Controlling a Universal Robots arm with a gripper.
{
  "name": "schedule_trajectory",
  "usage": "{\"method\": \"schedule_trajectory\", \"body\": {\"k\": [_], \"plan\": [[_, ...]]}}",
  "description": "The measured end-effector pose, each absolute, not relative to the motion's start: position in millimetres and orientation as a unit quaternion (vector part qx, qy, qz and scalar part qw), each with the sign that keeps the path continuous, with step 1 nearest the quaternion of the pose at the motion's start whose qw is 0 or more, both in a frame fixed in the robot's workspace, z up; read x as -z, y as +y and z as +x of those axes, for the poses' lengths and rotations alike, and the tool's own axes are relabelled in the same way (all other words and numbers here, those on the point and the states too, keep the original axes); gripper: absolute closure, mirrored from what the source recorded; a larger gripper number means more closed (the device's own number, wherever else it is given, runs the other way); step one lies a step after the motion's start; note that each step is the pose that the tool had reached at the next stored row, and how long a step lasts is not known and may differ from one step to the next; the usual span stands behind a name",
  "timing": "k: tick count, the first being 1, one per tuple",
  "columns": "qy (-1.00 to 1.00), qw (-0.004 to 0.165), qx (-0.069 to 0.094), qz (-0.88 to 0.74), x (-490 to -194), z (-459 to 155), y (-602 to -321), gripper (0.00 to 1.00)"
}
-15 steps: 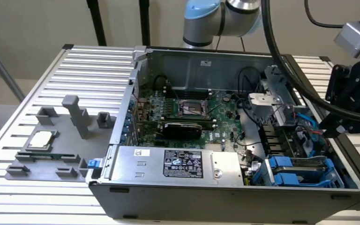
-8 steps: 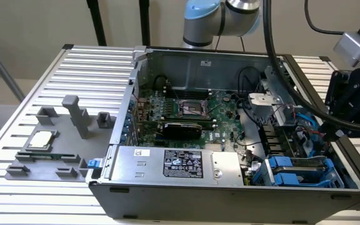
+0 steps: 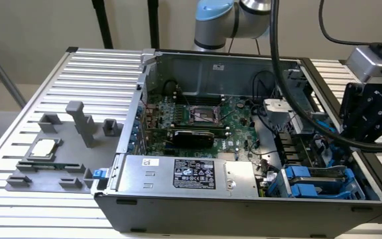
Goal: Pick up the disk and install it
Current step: 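Insert the first disk wire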
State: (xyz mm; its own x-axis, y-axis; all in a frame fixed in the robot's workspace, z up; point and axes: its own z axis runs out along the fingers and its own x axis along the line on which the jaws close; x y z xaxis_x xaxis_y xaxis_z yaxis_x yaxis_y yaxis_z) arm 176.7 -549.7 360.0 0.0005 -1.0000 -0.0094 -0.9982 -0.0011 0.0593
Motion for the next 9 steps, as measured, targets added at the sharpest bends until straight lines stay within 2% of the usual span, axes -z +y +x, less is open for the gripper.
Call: {"method": "schedule_trajectory", "body": {"k": [8,9], "plan": [[-0.707,0.02,0.022,0.707,-351.5,161.1,-549.6,1.0],[-0.707,0.02,0.022,0.707,-351.2,159.0,-549.5,0.0]]}}
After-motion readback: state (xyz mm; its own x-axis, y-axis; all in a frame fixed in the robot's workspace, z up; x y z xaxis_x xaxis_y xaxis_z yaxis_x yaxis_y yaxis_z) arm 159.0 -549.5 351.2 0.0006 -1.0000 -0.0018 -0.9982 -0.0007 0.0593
